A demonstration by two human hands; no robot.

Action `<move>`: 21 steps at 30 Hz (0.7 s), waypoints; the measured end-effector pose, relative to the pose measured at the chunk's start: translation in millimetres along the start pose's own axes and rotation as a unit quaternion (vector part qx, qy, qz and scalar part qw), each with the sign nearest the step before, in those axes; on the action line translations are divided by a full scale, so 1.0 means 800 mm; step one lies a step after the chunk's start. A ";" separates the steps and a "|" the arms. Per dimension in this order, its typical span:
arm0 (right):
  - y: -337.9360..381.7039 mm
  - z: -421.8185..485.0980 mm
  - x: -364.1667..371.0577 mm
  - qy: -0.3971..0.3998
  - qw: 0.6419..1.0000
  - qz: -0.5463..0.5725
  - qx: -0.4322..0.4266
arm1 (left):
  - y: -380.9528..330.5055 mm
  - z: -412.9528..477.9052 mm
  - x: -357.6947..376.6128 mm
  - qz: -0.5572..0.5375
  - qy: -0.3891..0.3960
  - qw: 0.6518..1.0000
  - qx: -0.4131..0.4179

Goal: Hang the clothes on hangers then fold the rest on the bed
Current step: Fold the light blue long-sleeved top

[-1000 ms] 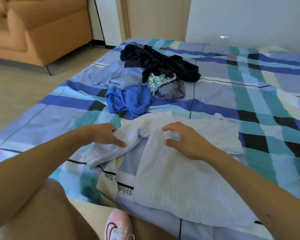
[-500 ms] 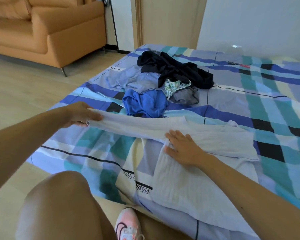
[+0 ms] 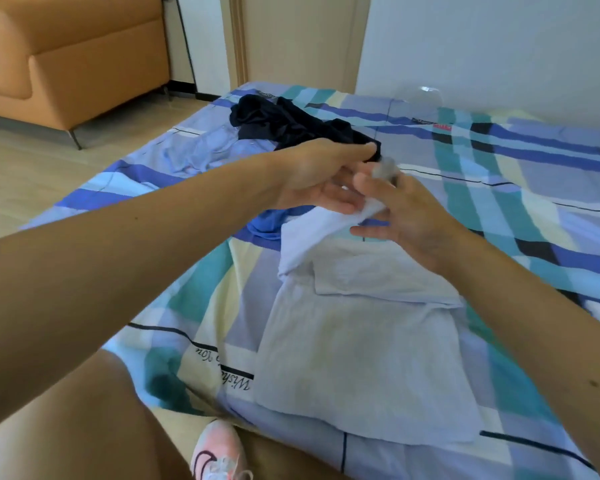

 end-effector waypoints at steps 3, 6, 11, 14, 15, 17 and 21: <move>-0.036 0.004 -0.055 -0.134 0.989 -0.002 0.059 | 0.007 0.026 0.036 0.055 0.006 0.998 0.017; -0.088 0.004 -0.099 -0.199 0.970 -0.058 0.126 | 0.049 0.045 0.047 0.266 0.010 0.963 0.048; -0.152 -0.001 -0.133 -0.166 0.925 -0.281 0.195 | 0.139 0.060 0.034 0.503 0.017 0.864 0.003; -0.158 0.001 -0.136 -0.134 0.906 -0.357 0.182 | 0.172 0.077 0.008 0.530 -0.028 0.848 -0.002; -0.156 0.004 -0.136 -0.132 0.899 -0.384 0.165 | 0.177 0.083 0.000 0.546 -0.042 0.837 -0.002; -0.151 0.014 -0.138 -0.136 0.869 -0.459 0.127 | 0.182 0.094 -0.011 0.567 -0.050 0.822 -0.013; -0.144 0.037 -0.146 -0.062 0.832 -0.517 0.193 | 0.176 0.115 -0.021 0.533 -0.012 0.841 -0.098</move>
Point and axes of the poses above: each hand's wrist, its own z-axis towards the middle knuckle, its own x-axis out of the palm, y = z × x, the point moved 2 cm from there along z, towards the middle knuckle, and after that the axes turned 3 degrees about x, right-handed, at the moved point
